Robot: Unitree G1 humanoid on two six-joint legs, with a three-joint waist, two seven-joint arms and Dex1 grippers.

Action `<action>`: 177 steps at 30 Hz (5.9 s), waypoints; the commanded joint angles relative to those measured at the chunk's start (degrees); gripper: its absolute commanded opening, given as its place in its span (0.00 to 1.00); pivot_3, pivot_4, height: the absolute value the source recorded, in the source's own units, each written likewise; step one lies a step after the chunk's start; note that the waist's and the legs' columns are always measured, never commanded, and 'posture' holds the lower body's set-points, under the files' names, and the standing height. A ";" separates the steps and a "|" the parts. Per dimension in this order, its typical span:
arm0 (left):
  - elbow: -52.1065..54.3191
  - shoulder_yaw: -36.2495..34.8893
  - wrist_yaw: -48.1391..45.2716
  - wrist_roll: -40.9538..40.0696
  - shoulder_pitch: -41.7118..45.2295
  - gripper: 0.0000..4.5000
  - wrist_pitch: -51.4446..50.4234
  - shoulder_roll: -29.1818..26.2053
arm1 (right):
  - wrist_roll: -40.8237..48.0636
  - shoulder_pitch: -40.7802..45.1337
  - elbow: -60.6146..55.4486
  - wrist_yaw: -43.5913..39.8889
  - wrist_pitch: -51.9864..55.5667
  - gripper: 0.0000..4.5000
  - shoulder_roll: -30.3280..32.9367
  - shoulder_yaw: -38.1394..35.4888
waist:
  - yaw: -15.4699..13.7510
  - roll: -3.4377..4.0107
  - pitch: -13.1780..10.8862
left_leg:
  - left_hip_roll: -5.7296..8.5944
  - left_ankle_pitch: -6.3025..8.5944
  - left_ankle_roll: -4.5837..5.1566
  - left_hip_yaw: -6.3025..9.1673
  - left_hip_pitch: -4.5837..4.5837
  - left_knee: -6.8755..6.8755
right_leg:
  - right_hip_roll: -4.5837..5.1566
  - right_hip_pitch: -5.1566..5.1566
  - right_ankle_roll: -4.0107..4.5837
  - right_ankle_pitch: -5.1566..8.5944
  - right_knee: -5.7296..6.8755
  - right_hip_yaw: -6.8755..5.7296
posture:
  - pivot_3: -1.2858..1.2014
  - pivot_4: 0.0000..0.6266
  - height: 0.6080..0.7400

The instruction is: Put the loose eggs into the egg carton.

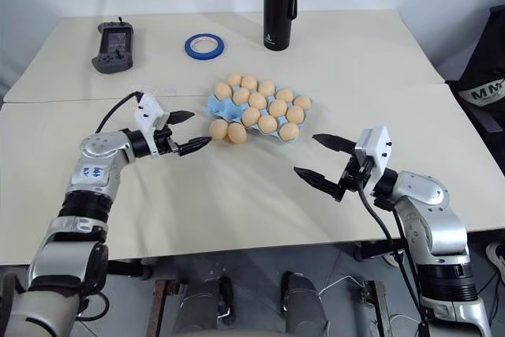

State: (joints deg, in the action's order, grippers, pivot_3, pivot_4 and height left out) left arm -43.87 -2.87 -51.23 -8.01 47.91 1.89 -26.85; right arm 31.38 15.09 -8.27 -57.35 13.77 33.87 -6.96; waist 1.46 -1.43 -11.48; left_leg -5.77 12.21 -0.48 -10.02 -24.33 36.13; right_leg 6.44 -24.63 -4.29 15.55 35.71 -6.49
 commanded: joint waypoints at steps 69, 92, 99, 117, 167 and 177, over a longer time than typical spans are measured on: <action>-28.06 -1.31 9.12 6.52 23.17 1.00 9.40 7.70 | 2.56 -3.53 -3.95 6.06 -5.03 1.00 -2.74 -5.35 | 0.18 -0.04 -0.03 | 0.03 -0.01 0.01 -0.01 -0.18 0.08 | -0.04 -0.02 -0.02 0.01 -0.02 -0.18 | 0.52 0.24 1.00; 41.86 -11.77 -4.54 -8.34 -25.23 1.00 -21.77 -16.81 | 5.45 -6.82 -2.40 2.50 -5.84 1.00 -3.37 -6.43 | 1.19 -0.03 -0.02 | -0.11 -0.10 -0.20 -0.01 0.09 0.01 | -0.23 0.00 0.07 0.06 0.33 0.08 | 0.52 0.24 1.00; 53.70 -20.25 -2.14 -13.77 -41.62 1.00 -25.28 -17.04 | 5.41 -4.68 -0.03 0.75 -3.96 1.00 -1.60 -5.84 | 0.12 -0.01 -0.01 | -0.16 0.06 -0.35 0.16 0.11 -0.07 | -0.12 0.05 0.54 -0.13 -0.38 0.19 | 0.52 0.24 1.00; 29.11 1.89 6.76 -6.17 -12.15 1.00 -15.65 2.96 | 4.05 -3.98 0.11 1.01 -3.62 1.00 -2.10 -5.67 | -0.98 0.20 0.11 | -0.56 -0.19 -0.33 -0.50 -0.77 0.22 | -0.95 -0.81 0.37 -1.42 -0.97 0.41 | 0.52 0.24 1.00; 0.28 -1.05 19.03 1.25 11.89 0.30 -6.58 9.31 | 2.96 -7.11 -2.22 3.90 -3.06 1.00 -2.00 -5.89 | -1.25 0.18 0.10 | -0.02 -0.41 0.05 0.36 -0.82 0.39 | -0.93 -0.83 0.39 -1.47 -0.76 0.51 | 0.52 0.24 1.00; -22.49 -2.68 24.98 3.60 22.51 0.30 1.13 9.05 | 2.81 -6.92 -2.17 4.20 -3.22 1.00 -2.27 -5.71 | -1.30 0.16 0.09 | 0.03 -0.44 0.12 0.37 -0.85 0.39 | -0.90 -0.83 0.37 -1.47 -0.77 0.49 | 0.52 0.24 1.00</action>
State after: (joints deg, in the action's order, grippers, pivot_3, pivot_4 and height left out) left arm -65.15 -4.61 -27.10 -4.58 67.69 0.90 -18.02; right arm 33.86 7.96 -8.93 -53.27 11.20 31.34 -11.62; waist 0.16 -1.27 -11.39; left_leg -5.75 11.77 -0.36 -9.65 -25.19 36.52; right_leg 5.54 -25.47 -3.91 14.08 34.94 -6.01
